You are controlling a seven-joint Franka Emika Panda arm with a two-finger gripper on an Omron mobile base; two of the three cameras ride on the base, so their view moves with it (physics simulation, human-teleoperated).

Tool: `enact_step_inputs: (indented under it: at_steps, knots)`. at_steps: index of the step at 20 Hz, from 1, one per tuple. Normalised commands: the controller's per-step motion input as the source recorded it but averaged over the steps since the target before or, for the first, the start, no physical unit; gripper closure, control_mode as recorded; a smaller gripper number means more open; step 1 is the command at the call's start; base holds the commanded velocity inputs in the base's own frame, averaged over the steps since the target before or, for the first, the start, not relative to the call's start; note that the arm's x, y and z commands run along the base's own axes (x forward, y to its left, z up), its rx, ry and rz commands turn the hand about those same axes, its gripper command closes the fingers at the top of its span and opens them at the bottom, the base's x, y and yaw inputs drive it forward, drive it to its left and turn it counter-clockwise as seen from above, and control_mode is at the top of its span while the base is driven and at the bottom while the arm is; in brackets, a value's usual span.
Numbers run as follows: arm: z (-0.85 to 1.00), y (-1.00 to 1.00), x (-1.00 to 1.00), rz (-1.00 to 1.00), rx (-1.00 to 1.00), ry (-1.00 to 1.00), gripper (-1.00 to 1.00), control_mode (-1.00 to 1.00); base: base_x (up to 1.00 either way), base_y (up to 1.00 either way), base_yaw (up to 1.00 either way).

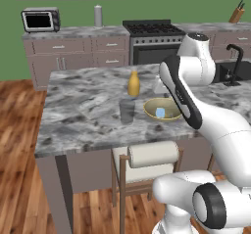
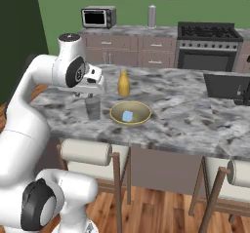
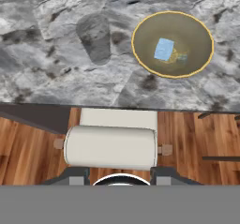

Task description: There are two ice cubes in the ice bowl. Place both ice cubes in the glass cup.

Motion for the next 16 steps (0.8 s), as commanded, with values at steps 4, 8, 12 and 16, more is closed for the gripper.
enact_step_inputs:
  at_steps: [4, 8, 12, 16]
  knots:
    - [0.0, -0.06, -0.01, 0.0, 0.0, 0.0, -1.0, -1.0, 0.0, 0.0, 0.0]
    - [-0.07, -0.72, 0.0, -0.01, 0.06, 0.04, -1.0, -1.0, 0.0, 0.0, 0.0]
    - [-0.05, -0.69, 0.17, -0.03, 0.06, 0.11, -1.0, -1.0, 0.0, 0.0, 0.0]
    - [0.0, -0.17, 0.04, 0.0, 0.02, 0.0, -1.0, -1.0, 0.0, 0.0, 0.0]
